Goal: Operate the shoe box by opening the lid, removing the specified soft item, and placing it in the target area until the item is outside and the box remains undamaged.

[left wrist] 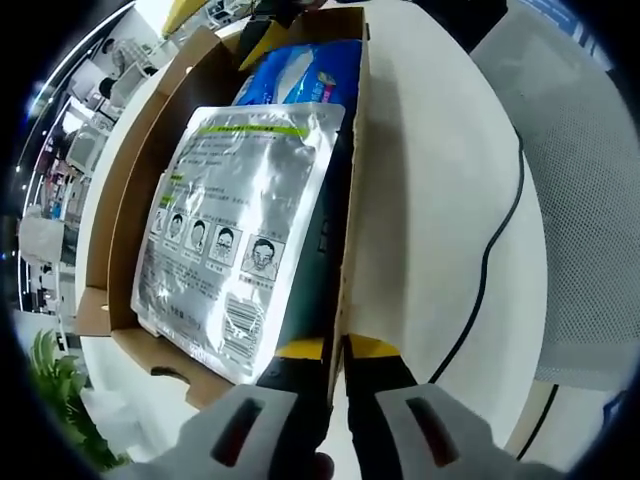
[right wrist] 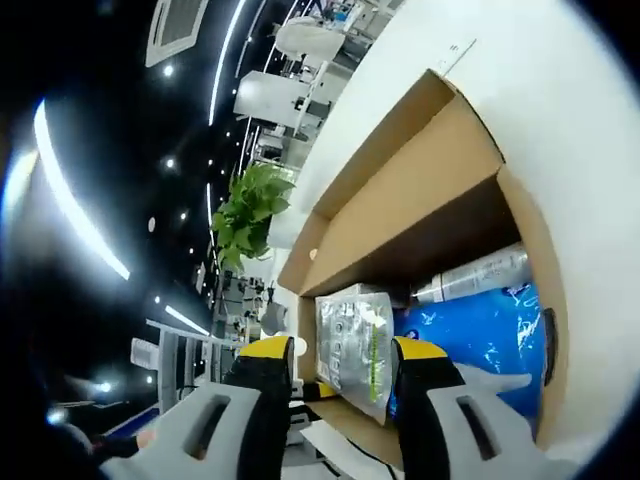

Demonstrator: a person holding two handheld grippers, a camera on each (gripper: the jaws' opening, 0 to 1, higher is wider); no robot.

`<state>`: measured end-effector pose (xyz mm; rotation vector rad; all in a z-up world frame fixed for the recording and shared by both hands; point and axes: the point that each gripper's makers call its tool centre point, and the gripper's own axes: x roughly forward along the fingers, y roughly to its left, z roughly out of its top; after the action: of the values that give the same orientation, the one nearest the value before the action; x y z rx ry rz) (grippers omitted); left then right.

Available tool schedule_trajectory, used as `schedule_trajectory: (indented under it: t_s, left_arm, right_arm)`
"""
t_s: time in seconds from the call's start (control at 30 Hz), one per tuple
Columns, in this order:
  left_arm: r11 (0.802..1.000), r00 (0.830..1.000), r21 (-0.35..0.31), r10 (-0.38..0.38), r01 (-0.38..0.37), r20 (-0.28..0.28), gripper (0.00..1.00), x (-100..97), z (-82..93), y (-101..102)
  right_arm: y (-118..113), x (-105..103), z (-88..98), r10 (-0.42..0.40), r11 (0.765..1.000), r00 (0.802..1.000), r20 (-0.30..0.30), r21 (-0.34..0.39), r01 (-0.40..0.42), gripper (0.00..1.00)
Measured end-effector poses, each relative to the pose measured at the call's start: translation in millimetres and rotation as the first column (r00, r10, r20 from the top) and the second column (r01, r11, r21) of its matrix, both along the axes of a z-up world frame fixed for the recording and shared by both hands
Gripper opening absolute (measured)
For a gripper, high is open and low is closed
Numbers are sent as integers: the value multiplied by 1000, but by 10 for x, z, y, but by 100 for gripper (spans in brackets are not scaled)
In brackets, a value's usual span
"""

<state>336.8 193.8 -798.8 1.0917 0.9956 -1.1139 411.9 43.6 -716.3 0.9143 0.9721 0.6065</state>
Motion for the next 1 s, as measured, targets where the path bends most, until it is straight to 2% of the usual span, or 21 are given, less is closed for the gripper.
schedule_trajectory:
  t_s: [0.07,0.23,0.37,0.6,0.7,1.0]
  left_arm:
    - [1000,1000,0,1,-1,2,4,-3,3,3]
    - [1000,1000,1,2,-2,-8,4,-1,2,14]
    - [1000,1000,0,-3,3,-5,4,2,-1,22]
    - [1000,1000,-8,-6,6,12,5,6,8,44]
    - [1000,1000,-8,-8,9,14,5,6,7,50]
    - [1000,1000,-9,-8,8,15,5,5,7,76]
  right_arm:
    - [20,-10,-7,9,1000,1000,23,-15,-9,34]
    - [109,-58,-78,59,998,998,4,-20,-59,35]
    - [157,-12,-62,48,999,998,28,-19,-48,35]
    - [340,-205,-113,77,996,997,-10,-34,-77,37]
    - [363,-156,-127,85,996,996,-14,-14,-86,37]
    - [431,-136,-241,92,995,995,-28,-32,-92,32]
